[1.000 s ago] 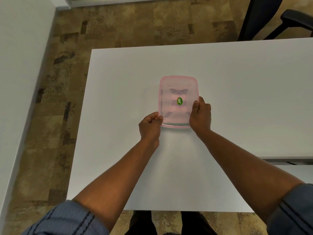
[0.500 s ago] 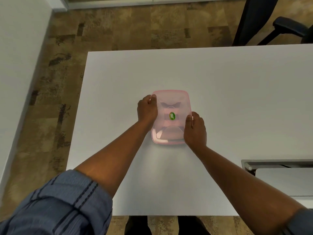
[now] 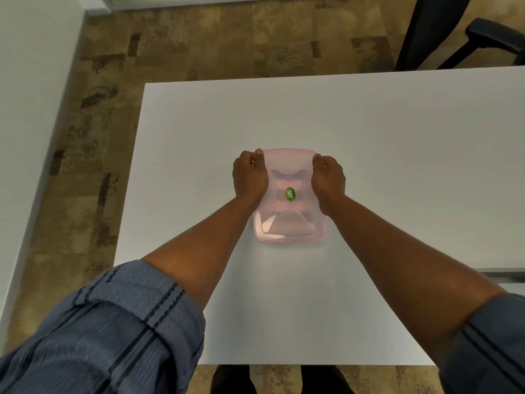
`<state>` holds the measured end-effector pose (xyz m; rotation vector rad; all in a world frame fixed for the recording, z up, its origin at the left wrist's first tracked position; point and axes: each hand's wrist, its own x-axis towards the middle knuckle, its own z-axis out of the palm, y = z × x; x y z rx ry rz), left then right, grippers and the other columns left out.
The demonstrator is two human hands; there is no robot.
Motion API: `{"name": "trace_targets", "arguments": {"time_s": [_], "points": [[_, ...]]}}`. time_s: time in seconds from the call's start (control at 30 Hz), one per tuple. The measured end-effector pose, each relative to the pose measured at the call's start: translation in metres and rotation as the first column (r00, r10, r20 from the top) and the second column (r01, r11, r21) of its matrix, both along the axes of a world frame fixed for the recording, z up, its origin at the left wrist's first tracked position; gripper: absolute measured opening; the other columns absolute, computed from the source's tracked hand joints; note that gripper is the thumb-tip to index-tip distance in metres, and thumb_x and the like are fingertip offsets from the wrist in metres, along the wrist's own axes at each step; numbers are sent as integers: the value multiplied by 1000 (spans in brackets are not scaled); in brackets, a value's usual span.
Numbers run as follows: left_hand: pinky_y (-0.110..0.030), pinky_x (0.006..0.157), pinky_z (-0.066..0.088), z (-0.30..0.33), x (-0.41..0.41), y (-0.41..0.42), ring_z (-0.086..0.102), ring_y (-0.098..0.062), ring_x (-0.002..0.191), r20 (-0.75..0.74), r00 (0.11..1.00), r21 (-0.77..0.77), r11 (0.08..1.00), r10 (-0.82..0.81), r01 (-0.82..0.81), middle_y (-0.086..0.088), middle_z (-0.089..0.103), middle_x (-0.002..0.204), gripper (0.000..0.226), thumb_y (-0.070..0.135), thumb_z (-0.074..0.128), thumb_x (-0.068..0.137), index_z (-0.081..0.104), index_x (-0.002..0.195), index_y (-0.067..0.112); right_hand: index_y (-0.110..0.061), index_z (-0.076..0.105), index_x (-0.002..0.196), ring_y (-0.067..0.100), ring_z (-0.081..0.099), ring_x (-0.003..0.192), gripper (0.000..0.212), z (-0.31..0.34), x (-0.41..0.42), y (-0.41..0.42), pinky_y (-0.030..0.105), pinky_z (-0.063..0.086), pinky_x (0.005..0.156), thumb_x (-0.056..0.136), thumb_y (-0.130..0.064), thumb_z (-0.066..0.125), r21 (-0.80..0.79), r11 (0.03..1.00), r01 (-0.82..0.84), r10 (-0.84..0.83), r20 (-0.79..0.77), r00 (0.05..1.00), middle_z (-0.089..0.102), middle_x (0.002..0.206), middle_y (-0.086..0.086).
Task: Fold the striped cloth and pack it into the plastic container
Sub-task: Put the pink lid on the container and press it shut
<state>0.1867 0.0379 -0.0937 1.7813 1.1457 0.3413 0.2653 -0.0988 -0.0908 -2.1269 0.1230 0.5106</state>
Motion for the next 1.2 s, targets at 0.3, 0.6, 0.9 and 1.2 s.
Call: {"name": "trace_targets", "arguments": {"time_s": [0.3, 0.6, 0.9, 1.2], "points": [[-31, 75, 36, -5, 6, -1, 51, -25, 85, -18, 1000, -31, 999, 8, -8, -6, 54, 92, 31, 32, 33, 108, 45, 91, 9, -13, 63, 110, 29, 61, 100, 41, -12, -2, 4, 39, 48, 84, 105, -40, 31, -86, 996, -21, 32, 126, 992, 68, 112, 8], [-32, 74, 37, -7, 8, 0, 49, -27, 83, -49, 999, -101, 995, -7, 2, 3, 48, 82, 26, 34, 28, 108, 38, 98, 12, -15, 60, 105, 27, 59, 93, 38, -13, 0, 4, 39, 48, 83, 106, -39, 30, -85, 996, -7, 14, 93, 996, 67, 105, 5], [-34, 76, 42, -8, 5, 0, 57, -32, 92, -65, 997, 43, 998, -39, 42, -7, 57, 99, 21, 30, 34, 106, 43, 100, 12, -16, 61, 107, 23, 56, 90, 36, -15, -1, 4, 34, 41, 77, 106, -36, 31, -90, 996, 13, -3, 104, 995, 60, 98, -3], [-44, 103, 43, -4, -16, -10, 55, -28, 126, -134, 877, 622, 650, -460, 436, -4, 66, 129, 33, 30, 51, 94, 68, 118, 15, -20, 63, 110, 26, 62, 97, 42, -14, -3, 6, 43, 53, 88, 103, -40, 27, -108, 994, 11, 1, 116, 993, 68, 108, 3]]}}
